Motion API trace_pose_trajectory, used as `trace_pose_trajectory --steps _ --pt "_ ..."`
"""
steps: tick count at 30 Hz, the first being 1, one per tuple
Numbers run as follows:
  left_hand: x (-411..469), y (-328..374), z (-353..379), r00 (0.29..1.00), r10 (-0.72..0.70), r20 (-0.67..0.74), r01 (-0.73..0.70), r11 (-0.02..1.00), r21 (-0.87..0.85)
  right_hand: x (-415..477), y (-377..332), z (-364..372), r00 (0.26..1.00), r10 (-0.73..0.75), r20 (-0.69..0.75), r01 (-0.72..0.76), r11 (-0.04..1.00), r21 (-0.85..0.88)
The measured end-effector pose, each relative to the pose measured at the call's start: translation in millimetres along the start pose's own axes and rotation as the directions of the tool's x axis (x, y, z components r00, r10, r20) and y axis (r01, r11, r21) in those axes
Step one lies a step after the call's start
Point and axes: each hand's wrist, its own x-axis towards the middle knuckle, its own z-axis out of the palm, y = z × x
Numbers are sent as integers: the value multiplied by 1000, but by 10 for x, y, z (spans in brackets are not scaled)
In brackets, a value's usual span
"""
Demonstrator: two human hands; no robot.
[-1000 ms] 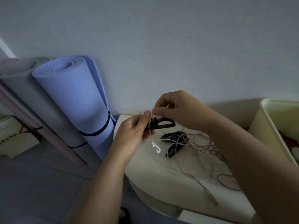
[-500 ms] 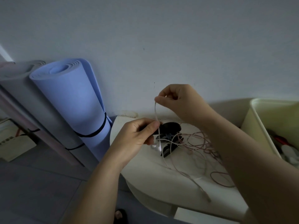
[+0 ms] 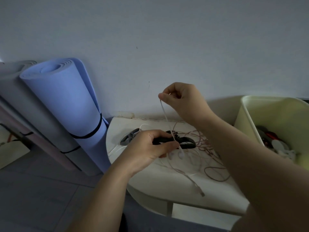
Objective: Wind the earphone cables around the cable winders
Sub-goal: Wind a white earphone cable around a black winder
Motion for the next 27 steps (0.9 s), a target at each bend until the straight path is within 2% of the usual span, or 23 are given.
trace_pose_trajectory --steps 3,7,9,11,13,16,18,20,27 --pt "40 -26 -22 999 -41 -25 39 997 -69 35 44 42 1000 25 -19 -25 1000 -10" --pt "155 -117 -155 960 -206 -189 120 914 -387 76 119 18 993 91 -72 -97 991 -90" --pt "212 -170 -253 927 -272 -260 97 840 -535 43 111 -9 986 125 -111 -124 992 20" --pt "245 -187 -327 905 -304 -297 66 791 -609 -21 81 21 971 238 17 -233 934 271" --pt "283 -196 -354 888 -329 -321 49 762 -645 -109 59 123 898 362 252 -440 773 458" --pt "329 -194 -320 854 -372 -365 57 763 -644 -221 73 305 767 463 444 -641 543 542" --pt "336 -195 -293 841 -375 -390 57 778 -625 -247 67 377 728 477 491 -682 438 585" --pt "325 -183 -267 841 -354 -410 46 801 -597 -242 63 413 721 474 506 -681 352 642" --pt "285 -177 -267 825 -210 -525 -23 915 -402 -237 91 512 718 463 519 -672 269 690"
